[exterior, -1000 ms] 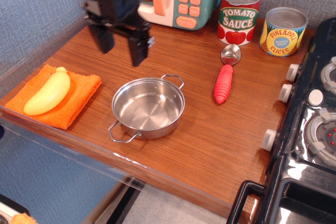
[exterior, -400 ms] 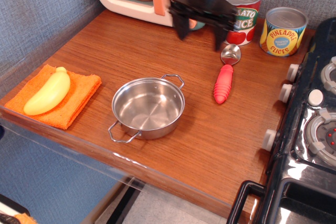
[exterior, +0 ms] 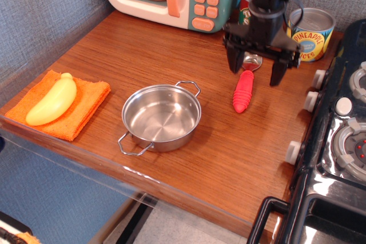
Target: Move the spoon to the front of the oven.
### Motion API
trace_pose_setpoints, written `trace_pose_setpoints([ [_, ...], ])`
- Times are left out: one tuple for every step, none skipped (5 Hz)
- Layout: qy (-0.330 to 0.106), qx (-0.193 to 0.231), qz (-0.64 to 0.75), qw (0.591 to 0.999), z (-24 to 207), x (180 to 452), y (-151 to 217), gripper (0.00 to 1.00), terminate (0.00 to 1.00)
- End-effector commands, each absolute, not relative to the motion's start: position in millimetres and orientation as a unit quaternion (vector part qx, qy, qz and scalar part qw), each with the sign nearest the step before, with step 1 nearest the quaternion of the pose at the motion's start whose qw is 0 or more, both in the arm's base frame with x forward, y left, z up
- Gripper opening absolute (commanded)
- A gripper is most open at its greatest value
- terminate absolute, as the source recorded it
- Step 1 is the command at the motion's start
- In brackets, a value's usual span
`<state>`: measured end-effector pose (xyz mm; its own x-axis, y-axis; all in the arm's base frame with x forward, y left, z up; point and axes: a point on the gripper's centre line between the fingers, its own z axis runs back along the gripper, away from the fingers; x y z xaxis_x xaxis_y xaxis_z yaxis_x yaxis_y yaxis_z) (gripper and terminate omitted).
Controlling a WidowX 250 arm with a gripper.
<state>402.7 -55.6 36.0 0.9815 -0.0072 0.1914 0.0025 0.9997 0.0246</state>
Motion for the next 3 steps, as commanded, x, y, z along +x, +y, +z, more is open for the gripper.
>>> trace_pose_setpoints([
  [-0.088,0.015,0.015,0.996,23.7,406.9,-54.3,1.0,0.0],
  [-0.084,0.015,0.025,0.996,16.1,404.8,-44.6,1.0,0.0],
  [-0.076,0.008,0.028,0.997,14.4,403.2,-42.9,0.0,0.0],
])
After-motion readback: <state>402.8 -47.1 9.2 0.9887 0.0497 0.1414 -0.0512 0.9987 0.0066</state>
